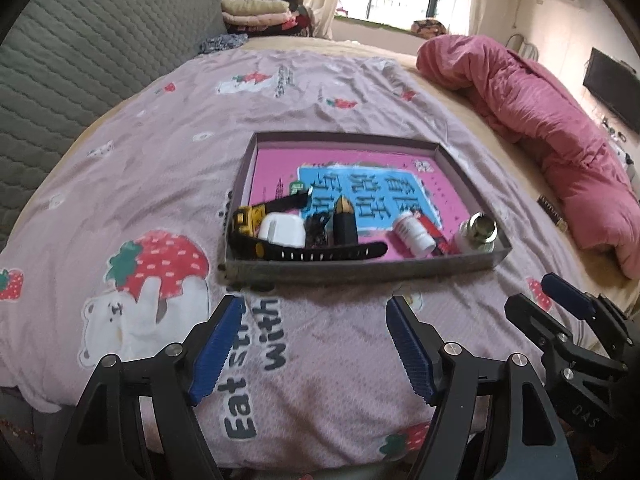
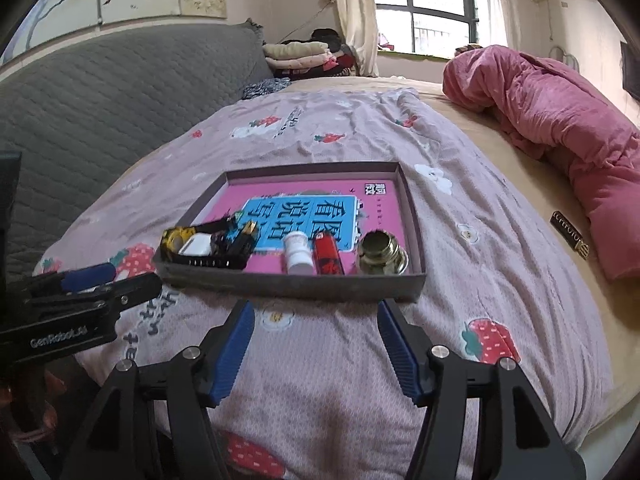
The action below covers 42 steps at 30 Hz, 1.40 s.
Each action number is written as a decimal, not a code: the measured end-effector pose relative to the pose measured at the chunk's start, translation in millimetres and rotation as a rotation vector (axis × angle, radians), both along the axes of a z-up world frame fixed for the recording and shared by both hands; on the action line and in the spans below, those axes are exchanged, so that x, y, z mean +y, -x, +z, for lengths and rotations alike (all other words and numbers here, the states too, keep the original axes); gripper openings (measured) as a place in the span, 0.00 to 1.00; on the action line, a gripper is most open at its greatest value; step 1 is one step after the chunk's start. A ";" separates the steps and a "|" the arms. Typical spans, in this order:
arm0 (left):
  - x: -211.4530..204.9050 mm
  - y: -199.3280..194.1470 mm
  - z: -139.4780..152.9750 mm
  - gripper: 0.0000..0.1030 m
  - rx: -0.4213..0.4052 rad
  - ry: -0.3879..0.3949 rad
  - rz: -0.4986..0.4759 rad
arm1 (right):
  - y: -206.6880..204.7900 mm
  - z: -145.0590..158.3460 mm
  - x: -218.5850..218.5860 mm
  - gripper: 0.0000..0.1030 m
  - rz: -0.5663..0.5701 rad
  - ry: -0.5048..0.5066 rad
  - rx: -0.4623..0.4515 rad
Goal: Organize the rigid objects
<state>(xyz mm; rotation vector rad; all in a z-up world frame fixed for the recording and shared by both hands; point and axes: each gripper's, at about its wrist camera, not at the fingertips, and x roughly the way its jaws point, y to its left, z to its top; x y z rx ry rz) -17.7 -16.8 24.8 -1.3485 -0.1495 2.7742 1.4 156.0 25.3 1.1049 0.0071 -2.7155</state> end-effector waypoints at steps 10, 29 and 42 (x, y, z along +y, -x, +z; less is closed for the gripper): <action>1.5 -2.2 -17.0 0.74 -0.028 0.006 0.004 | -3.1 -9.3 -6.3 0.62 -0.010 -0.041 0.005; 7.7 4.6 -43.3 0.74 -0.045 0.027 -0.004 | 8.9 -37.7 -7.9 0.62 -0.029 -0.116 -0.011; 1.4 8.9 -47.4 0.74 -0.046 0.019 0.015 | 14.4 -44.3 -5.3 0.62 -0.055 -0.111 -0.019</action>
